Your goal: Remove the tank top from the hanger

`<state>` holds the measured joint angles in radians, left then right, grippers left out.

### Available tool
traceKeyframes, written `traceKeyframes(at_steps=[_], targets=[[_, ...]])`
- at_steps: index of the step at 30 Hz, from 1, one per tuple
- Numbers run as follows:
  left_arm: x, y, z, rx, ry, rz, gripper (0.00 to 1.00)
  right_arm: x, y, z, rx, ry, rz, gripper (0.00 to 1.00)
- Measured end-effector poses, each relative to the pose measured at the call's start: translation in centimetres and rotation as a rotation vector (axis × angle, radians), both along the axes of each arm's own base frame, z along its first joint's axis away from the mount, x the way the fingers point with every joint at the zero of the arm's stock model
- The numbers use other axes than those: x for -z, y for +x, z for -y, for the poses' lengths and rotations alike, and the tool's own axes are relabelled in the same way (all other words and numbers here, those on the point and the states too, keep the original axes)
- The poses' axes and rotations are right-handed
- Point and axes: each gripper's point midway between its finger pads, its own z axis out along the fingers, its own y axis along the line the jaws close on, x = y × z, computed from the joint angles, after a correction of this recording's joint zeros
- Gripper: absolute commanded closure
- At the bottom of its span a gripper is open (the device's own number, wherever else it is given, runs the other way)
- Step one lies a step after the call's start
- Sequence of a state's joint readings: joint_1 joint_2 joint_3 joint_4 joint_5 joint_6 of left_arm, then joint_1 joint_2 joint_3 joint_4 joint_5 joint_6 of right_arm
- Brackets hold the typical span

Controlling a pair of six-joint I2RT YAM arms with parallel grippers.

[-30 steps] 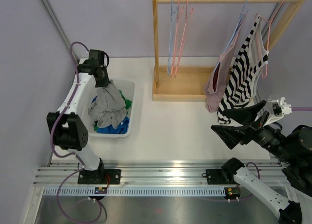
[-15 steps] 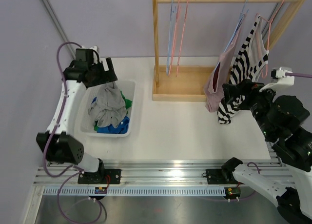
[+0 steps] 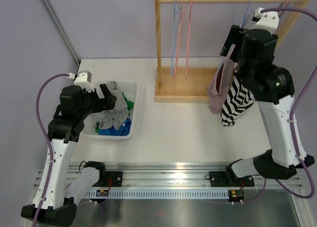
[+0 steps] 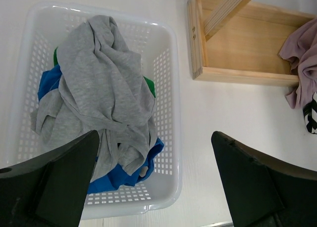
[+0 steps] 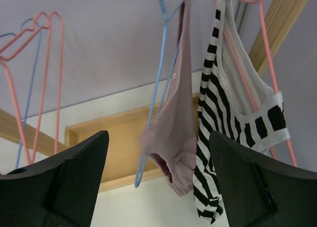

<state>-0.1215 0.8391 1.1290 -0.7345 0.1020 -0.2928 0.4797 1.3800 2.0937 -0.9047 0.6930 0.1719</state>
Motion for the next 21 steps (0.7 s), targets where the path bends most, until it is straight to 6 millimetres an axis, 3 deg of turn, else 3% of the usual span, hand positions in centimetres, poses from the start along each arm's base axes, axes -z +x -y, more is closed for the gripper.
traceKeyframes(at_steps=[4,9,16,21], targets=[[0.9,-0.6,0.5,0.021,0.003,-0.017,0.01,-0.2,3.1,1.8,0.063,-0.006,-0.028,0.18],[0.4,-1.2,1.1,0.053,-0.005,-0.002,0.01,0.6,6.1,2.4,0.090,-0.014,-0.064,0.25],[0.3,-1.9,2.2,0.120,-0.032,-0.007,0.01,5.0,10.9,3.4,0.147,-0.048,-0.167,0.40],[0.1,-2.3,2.6,0.143,-0.041,-0.002,0.01,7.5,12.8,3.4,0.158,-0.075,-0.226,0.64]])
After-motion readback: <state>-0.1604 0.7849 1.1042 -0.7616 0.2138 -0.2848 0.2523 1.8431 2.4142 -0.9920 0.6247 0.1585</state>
